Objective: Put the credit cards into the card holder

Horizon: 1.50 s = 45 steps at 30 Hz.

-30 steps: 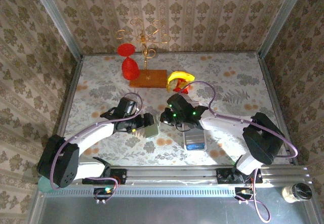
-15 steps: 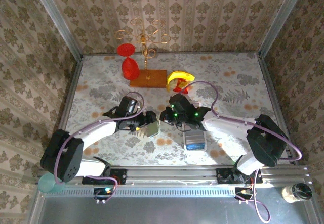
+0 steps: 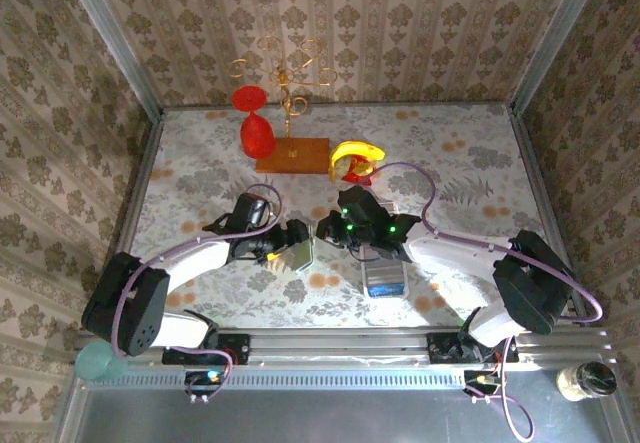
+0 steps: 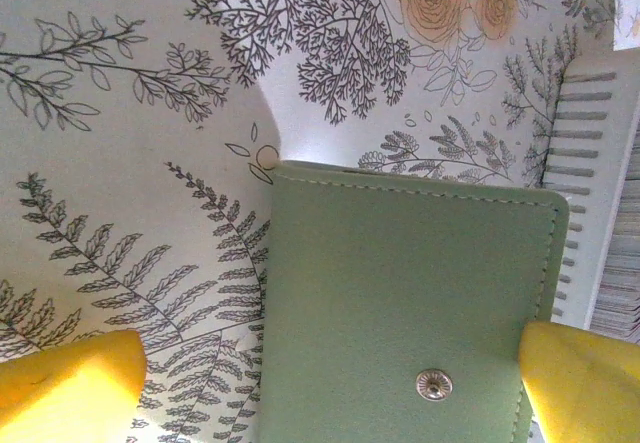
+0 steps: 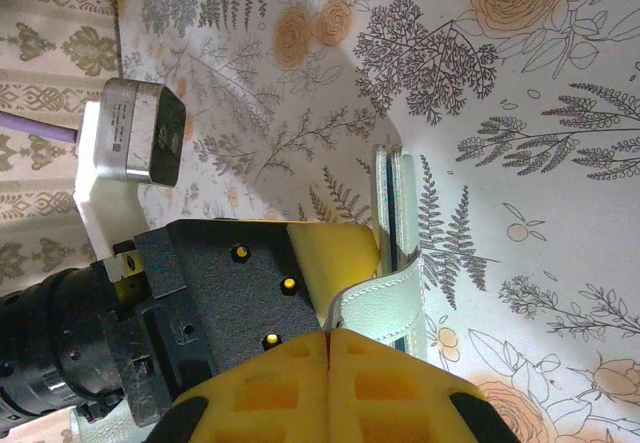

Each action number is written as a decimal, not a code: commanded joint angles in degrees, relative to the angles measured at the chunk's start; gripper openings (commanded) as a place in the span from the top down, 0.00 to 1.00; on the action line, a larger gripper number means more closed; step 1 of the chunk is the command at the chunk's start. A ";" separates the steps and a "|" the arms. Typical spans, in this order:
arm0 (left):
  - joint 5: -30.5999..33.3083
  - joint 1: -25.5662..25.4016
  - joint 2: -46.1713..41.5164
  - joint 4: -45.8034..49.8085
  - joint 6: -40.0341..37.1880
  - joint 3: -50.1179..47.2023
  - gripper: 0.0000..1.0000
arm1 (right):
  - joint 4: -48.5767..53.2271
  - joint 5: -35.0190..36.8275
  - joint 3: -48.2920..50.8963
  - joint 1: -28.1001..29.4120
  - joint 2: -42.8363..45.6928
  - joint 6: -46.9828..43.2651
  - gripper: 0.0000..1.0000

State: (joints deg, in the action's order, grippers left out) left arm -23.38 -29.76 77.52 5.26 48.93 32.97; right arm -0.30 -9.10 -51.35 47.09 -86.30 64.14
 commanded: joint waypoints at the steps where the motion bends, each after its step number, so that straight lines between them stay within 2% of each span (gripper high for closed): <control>1: -1.10 0.49 -0.96 -0.60 0.47 -1.20 0.02 | -1.13 -0.46 0.46 0.39 1.40 0.81 1.00; 18: -7.72 2.44 -2.99 -8.19 4.94 -4.43 0.00 | -1.66 -0.82 0.68 0.38 2.02 0.99 1.00; 28: -4.89 2.11 -1.59 -3.12 2.33 -3.63 0.01 | -1.50 -0.06 1.42 0.37 2.26 1.16 1.00; 37: -3.91 3.18 -4.44 -0.93 1.83 -4.38 0.06 | 1.87 3.03 3.42 0.10 1.86 2.61 1.00; 41: -3.74 3.26 -5.57 -0.33 1.57 -5.02 0.13 | 3.10 4.24 3.98 -0.24 1.93 2.66 1.00; 42: -3.65 4.87 -5.68 0.19 1.48 -5.10 0.17 | 3.84 4.64 3.98 -0.32 1.93 2.66 1.00; 45: -3.61 6.34 -6.21 1.39 0.94 -5.76 0.32 | 6.96 6.08 3.55 -0.52 1.40 2.75 1.00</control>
State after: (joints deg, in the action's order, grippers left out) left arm -27.68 -24.84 72.27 3.95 51.13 28.49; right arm 2.52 -6.17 -47.62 46.96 -85.49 66.22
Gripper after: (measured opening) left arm 0.697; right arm 0.044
